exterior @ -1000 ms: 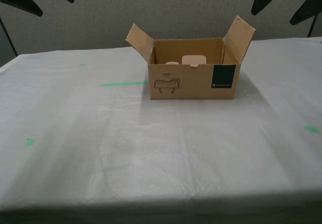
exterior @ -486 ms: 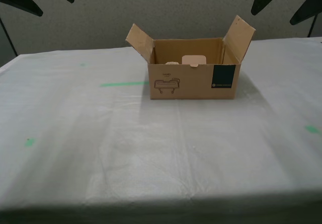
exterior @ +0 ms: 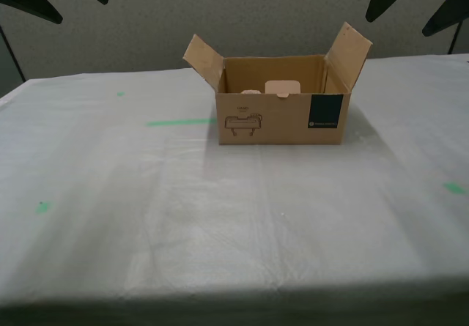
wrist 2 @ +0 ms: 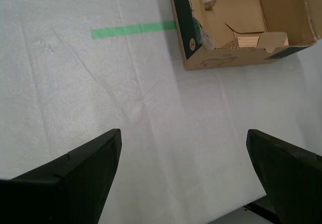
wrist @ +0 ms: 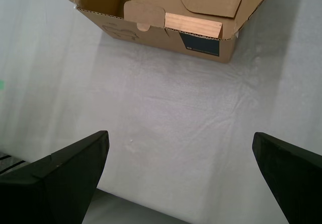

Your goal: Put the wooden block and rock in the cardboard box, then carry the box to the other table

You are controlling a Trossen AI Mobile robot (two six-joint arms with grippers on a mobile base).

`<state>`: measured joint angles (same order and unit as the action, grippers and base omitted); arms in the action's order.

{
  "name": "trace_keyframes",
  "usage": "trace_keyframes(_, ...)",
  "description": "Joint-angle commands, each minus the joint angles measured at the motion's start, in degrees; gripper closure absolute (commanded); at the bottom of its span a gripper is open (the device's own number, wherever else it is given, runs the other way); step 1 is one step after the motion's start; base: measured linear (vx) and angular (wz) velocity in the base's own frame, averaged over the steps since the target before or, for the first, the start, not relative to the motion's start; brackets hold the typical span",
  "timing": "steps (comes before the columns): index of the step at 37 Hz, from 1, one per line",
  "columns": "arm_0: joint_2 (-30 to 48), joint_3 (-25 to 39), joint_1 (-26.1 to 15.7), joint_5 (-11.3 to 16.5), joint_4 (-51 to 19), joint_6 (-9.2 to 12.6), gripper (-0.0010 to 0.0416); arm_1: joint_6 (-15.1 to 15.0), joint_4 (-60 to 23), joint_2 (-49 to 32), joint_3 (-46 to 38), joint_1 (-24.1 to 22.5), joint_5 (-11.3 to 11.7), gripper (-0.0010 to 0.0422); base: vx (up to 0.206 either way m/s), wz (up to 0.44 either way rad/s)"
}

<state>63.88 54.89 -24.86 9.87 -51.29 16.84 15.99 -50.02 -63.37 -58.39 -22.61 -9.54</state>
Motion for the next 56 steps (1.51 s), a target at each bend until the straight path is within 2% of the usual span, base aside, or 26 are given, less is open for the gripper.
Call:
trace_keyframes(1, 0.02, 0.0, -0.04, 0.17, 0.09, 0.13, 0.0007, 0.02, 0.02, 0.0, 0.0, 0.0, -0.11, 0.0073, 0.0, 0.0)
trace_keyframes(56, 0.02, 0.0, -0.04, 0.17, 0.09, 0.13, 0.0007, 0.02, 0.04, 0.0, 0.0, 0.0, -0.11, 0.0073, 0.0, 0.0)
